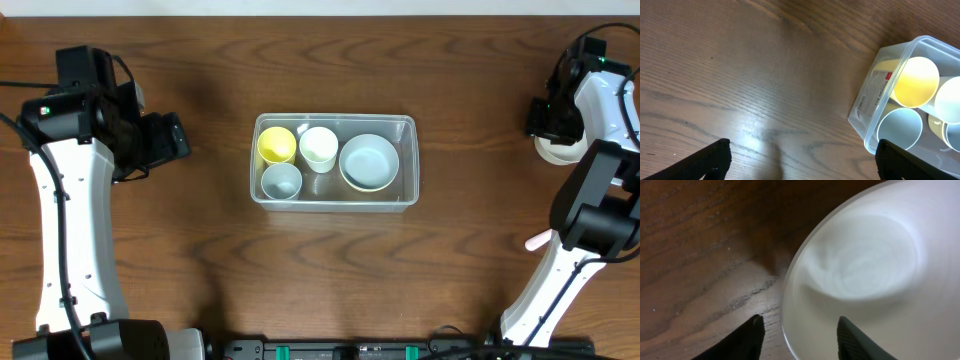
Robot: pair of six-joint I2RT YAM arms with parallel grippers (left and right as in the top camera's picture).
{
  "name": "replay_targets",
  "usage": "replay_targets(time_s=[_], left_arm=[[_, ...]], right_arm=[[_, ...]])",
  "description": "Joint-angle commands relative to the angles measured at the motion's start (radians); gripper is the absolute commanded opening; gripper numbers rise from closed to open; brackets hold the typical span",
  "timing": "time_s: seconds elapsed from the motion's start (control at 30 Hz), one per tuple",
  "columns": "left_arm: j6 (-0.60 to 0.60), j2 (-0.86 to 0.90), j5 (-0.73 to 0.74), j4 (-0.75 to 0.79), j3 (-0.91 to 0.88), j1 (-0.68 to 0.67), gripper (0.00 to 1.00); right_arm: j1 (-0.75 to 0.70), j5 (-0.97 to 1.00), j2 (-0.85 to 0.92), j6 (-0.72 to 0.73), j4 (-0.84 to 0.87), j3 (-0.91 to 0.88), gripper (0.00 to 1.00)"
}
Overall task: Pack container
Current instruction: 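Return the right gripper to the second white bowl and grasp it, then carry the white bowl onto the stacked bowls and release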
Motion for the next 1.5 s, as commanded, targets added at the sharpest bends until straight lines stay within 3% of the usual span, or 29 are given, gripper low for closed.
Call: replay_targets(time_s=[0.0,0.17,0.43,0.97,1.33,1.47], left_arm=[[-0.009,0.0,0.01,-0.003,-0.006,0.005,0.92],[-0.009,0.0,0.01,-0.003,-0.006,0.005,0.92],[-0.009,0.0,0.01,-0.003,-0.006,0.005,0.92],[-0.009,0.0,0.01,-0.003,-0.006,0.005,0.92],[-0.009,0.0,0.01,-0.004,-0.006,0.005,0.92],[-0.009,0.0,0.01,-0.004,-0.006,0.005,0.92]], right_arm=[[-0.007,0.0,0.017,-0.002,0.005,-0.003,0.37],[-0.007,0.0,0.017,-0.002,0.003,-0.003,0.18],[-0.007,-0.001,0.017,-0.002,0.002,-0.003,0.01],[0.06,-0.052,-0.063,-0.01,-0.023,0.024,0.01],[0.326,-0.154,-0.438,-0.075,-0.084,0.026,0.01],[0.469,-0.154,-0.522,-0.171,-0.156,0.026,0.01]])
